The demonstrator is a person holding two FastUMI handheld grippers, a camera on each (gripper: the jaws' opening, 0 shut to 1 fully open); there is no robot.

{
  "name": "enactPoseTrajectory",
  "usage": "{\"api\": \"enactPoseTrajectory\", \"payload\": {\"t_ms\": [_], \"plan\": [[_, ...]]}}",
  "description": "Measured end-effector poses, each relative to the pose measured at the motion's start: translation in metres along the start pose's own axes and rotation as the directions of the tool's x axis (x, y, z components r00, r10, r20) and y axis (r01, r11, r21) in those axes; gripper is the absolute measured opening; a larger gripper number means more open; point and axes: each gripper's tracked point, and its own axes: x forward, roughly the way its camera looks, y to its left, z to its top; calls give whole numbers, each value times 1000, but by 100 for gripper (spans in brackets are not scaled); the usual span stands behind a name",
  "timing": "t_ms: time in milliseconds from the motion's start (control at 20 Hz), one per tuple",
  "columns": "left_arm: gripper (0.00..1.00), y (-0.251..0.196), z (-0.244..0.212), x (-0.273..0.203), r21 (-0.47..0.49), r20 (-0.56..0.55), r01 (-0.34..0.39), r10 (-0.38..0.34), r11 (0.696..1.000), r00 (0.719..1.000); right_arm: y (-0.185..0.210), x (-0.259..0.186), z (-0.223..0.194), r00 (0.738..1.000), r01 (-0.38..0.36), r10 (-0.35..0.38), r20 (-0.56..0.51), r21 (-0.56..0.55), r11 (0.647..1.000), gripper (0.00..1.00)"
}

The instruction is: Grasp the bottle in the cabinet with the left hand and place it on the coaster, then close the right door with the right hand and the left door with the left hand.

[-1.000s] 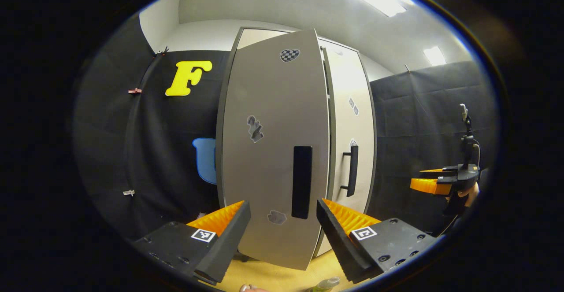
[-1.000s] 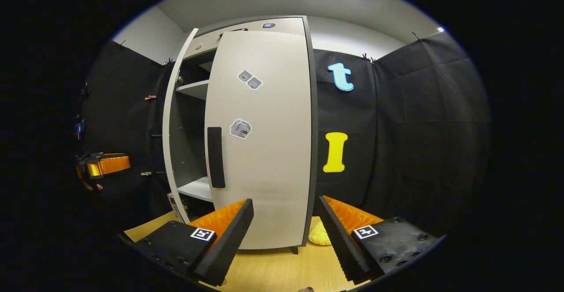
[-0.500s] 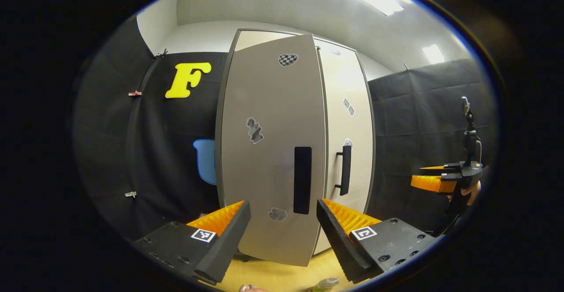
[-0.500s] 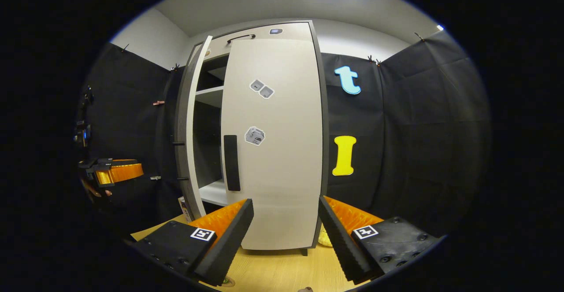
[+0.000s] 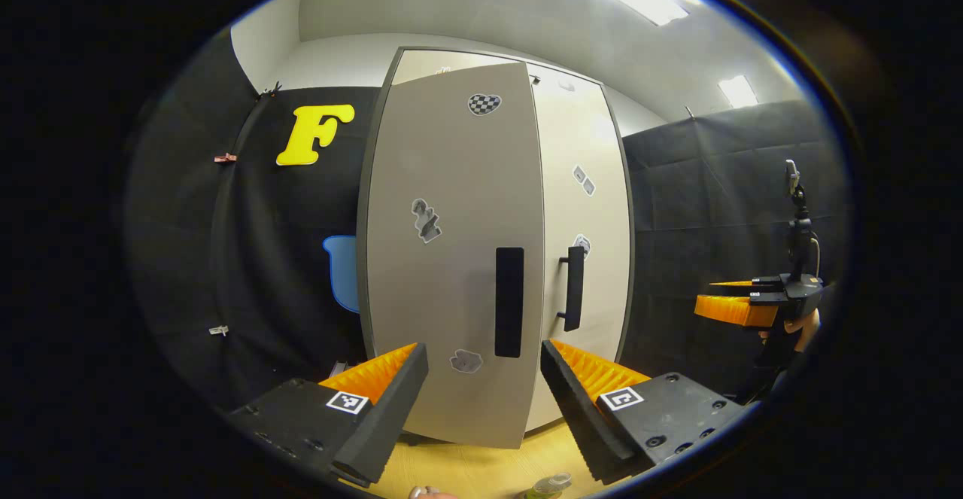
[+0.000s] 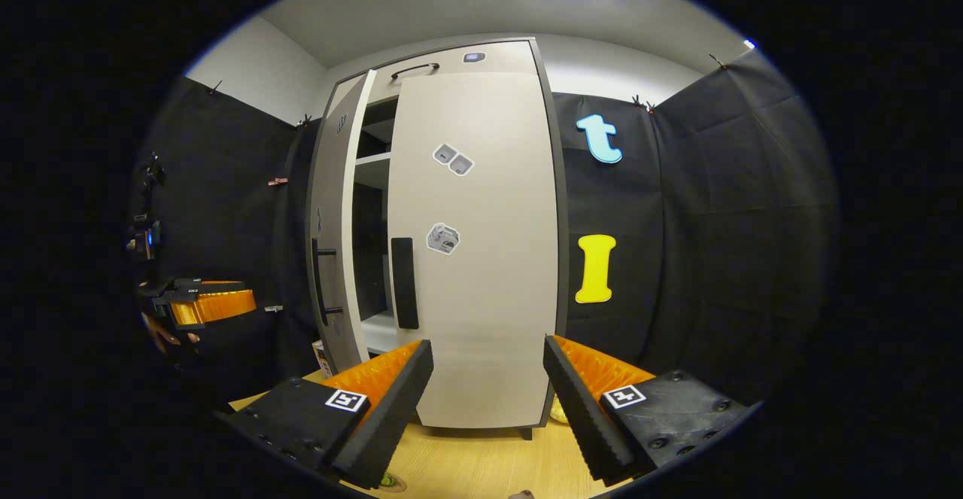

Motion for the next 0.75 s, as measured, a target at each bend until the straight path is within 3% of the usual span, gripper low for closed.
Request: {"api": "enactPoseTrajectory", "payload": {"t_ms": [400,750], "plan": [[96,-3,11,9,48,17,4,-5,999,1000,-1,7,-1,1000,1,-1,3,-3,1000,98],[96,-6,11,8,9,24,22,-23,1000,999,0,1,9,1000,0,0,31,-5,1000,98]]}}
